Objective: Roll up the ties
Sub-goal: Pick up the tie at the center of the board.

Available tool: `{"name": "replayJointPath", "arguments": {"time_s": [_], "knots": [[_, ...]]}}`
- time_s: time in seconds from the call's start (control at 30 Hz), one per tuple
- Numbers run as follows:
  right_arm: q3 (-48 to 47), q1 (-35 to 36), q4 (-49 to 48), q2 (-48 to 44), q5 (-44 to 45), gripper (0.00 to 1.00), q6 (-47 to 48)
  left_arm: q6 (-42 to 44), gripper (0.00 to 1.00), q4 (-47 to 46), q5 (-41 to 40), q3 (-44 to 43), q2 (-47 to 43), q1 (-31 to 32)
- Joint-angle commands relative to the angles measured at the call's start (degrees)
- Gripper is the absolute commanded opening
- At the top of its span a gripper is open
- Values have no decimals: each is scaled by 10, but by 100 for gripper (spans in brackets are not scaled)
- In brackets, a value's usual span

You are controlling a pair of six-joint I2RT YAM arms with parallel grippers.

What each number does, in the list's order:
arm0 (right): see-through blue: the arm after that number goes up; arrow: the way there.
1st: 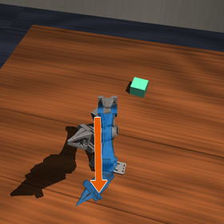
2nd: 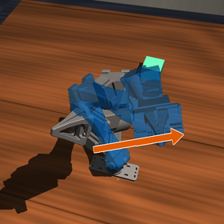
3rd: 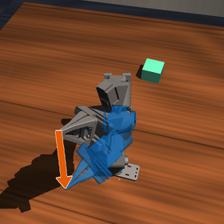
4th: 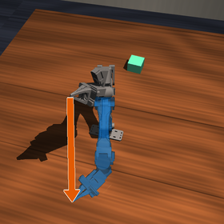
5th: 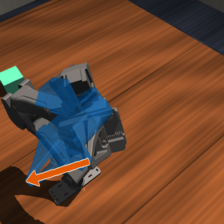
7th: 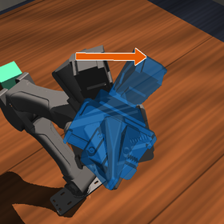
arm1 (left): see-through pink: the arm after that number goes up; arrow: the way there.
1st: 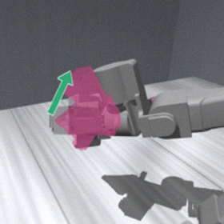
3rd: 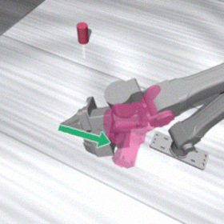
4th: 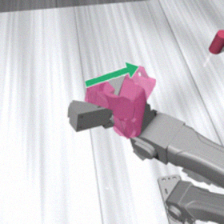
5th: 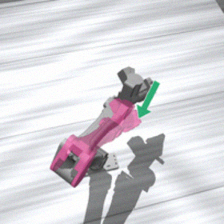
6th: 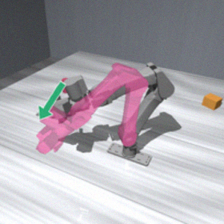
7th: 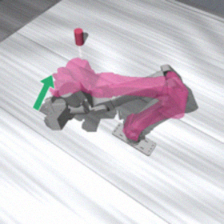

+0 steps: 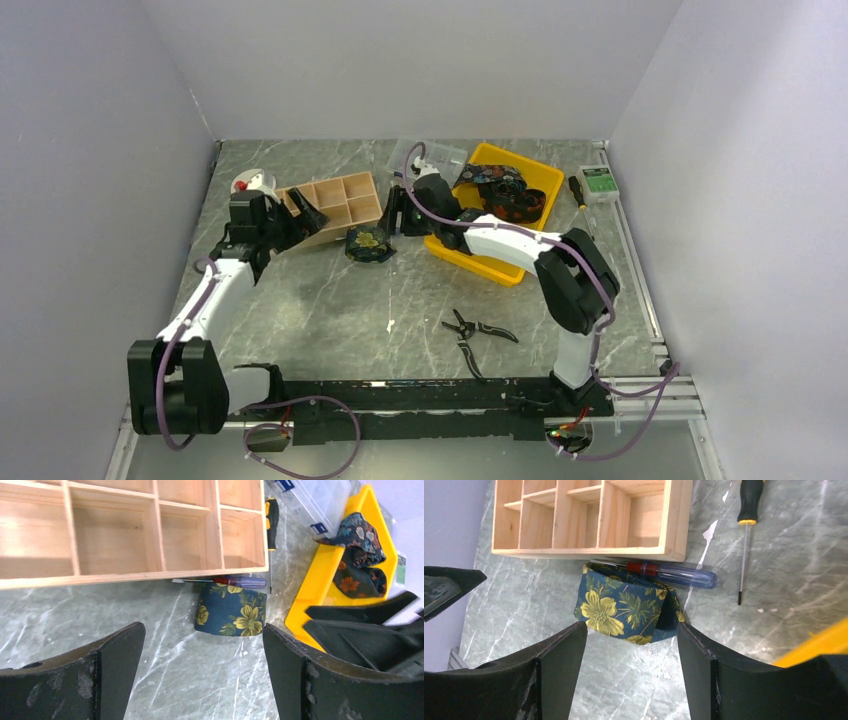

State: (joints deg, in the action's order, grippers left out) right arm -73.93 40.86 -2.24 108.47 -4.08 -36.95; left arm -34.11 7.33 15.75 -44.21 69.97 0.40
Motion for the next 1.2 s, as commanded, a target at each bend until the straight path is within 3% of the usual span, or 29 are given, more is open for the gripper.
{"name": "replayJointPath", "arguments": {"time_s": [0.0,0.23,0.37,0.47,0.6,0.77,1.03,1.17], "knots": [[25,10,2,-70,63,71,65,-19,93,22,-70,19,-50,-2],[58,68,-14,-133,186,79,155,-34,93,59,-111,10,-85,-2],[87,47,-58,-147,138,94,101,-58,94,81,-114,-15,-70,-15],[67,17,-41,-137,31,97,85,-83,94,64,-77,-18,-58,-19],[68,2,-66,-124,-15,95,61,-82,94,-14,30,1,-31,-19],[36,-4,-37,-80,-12,90,41,-122,89,-134,48,71,-19,-16],[62,-4,-86,-60,-36,90,41,-71,89,-80,53,38,-13,-13],[56,-5,-89,-41,-30,84,23,-57,88,-48,49,24,15,-8]]}}
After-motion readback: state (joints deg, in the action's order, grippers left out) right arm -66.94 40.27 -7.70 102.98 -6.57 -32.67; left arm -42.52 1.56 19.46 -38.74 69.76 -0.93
